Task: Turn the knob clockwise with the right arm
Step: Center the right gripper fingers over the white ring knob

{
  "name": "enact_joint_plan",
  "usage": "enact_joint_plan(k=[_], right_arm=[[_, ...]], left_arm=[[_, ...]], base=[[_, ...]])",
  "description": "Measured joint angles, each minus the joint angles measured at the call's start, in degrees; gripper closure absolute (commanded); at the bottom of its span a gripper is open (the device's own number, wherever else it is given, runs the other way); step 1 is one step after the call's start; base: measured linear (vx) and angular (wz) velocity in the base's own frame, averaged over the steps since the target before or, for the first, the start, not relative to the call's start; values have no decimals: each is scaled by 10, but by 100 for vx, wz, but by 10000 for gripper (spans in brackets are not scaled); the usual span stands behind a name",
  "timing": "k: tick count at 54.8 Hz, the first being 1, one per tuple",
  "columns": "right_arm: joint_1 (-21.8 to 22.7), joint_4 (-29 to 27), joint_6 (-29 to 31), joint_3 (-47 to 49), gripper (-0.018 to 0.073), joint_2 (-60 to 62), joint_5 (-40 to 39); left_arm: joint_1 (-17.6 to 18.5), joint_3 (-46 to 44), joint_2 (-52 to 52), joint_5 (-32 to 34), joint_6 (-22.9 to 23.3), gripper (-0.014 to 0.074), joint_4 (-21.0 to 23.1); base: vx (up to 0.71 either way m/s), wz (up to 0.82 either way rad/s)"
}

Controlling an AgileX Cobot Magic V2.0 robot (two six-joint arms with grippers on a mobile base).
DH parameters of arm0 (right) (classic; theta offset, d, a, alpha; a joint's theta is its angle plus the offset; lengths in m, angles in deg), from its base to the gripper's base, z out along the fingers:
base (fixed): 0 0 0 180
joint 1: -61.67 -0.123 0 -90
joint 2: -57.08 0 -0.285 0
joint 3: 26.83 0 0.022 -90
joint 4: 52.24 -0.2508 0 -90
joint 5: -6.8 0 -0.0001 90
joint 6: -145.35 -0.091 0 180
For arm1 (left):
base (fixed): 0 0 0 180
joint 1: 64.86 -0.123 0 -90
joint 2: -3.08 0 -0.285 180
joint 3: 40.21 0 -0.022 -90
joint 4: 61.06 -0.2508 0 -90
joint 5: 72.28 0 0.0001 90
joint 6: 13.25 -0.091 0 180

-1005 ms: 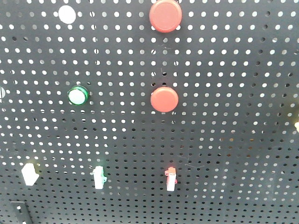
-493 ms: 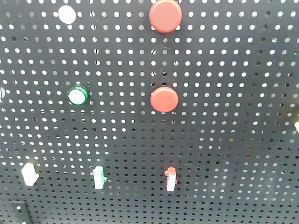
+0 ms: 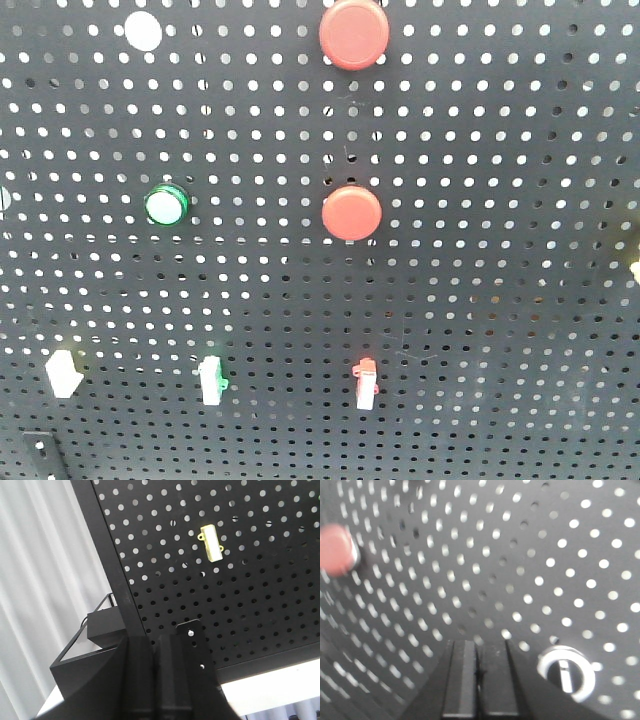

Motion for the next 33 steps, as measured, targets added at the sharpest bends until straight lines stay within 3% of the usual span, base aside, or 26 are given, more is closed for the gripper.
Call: enact_joint_plan(k=[13,27,33], right_arm=[[0,89,-42,7,251,-1,14],[0,228,-179,101,263,-38,131],[0,249,-204,140,263,-59,171]], left_arm=[[0,0,0,0,0,603,0],[0,0,0,0,0,603,0],[0,0,0,0,0,603,0]], base=[[0,0],[0,0],[0,0]])
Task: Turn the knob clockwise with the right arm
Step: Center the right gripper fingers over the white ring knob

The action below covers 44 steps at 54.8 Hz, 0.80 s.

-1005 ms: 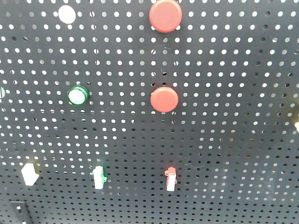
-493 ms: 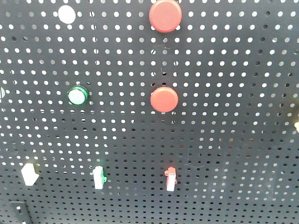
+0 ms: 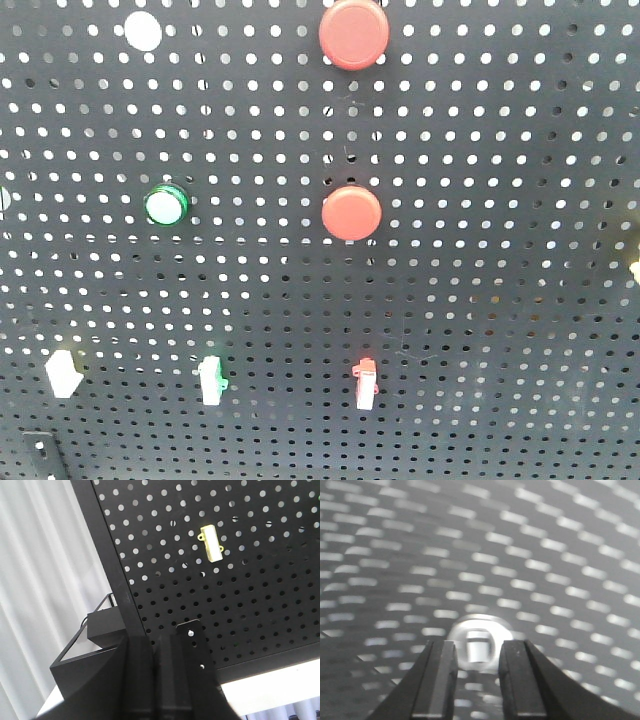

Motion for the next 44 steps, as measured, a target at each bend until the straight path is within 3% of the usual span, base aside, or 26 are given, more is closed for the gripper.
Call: enact_joint_plan(k=[20,39,44], right_arm=[[0,7,-2,15,298,-37,35],[0,23,-2,17,568,-41,34],[0,25,-10,17,572,-41,34]], left_arm=[[0,0,0,0,0,603,0],[0,0,0,0,0,603,0],[0,0,0,0,0,603,0]], base=[[0,0],[0,0],[0,0]])
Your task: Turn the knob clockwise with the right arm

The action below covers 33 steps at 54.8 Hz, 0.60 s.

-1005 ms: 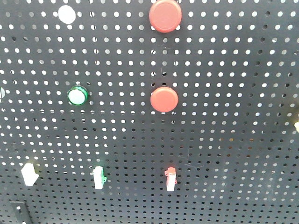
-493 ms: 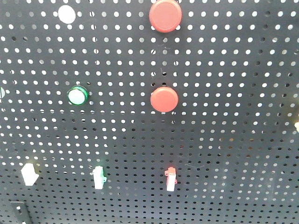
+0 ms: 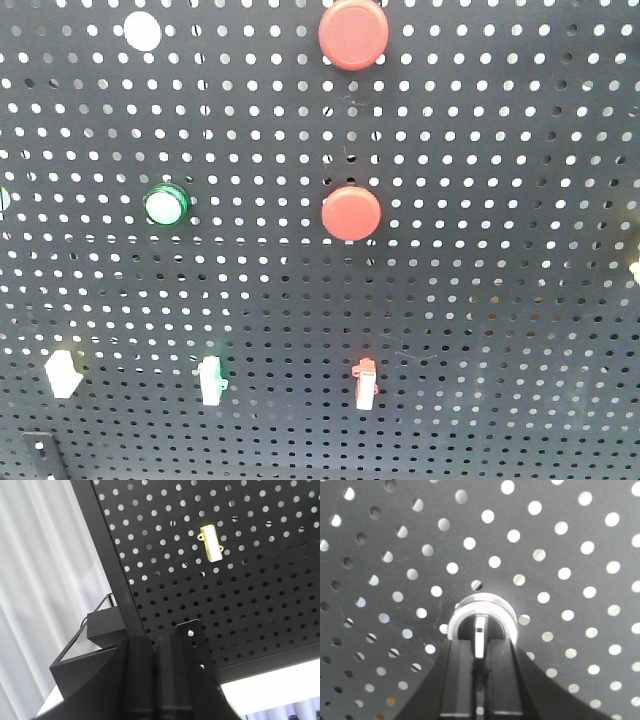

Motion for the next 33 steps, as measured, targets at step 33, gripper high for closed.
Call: enact_joint_plan(k=[33], right_arm=[[0,-30,-463,0,567,-2,-2]], left_arm=[[0,0,0,0,0,603,0]], base=[[0,0]])
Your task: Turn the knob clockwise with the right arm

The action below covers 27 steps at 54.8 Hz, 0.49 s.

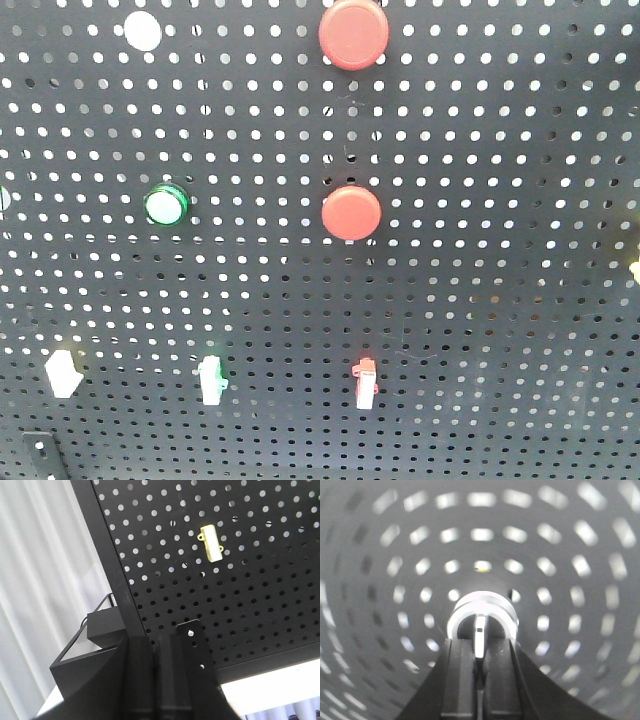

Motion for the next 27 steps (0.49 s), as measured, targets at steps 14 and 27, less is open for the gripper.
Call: enact_joint_plan(k=[14,27], right_arm=[[0,-14,-199,0,567,0,-11],[0,-14,-315,0,567,-1,-16]], left_arm=[[0,0,0,0,0,603,0],[0,0,0,0,0,603,0]], base=[[0,0],[0,0]])
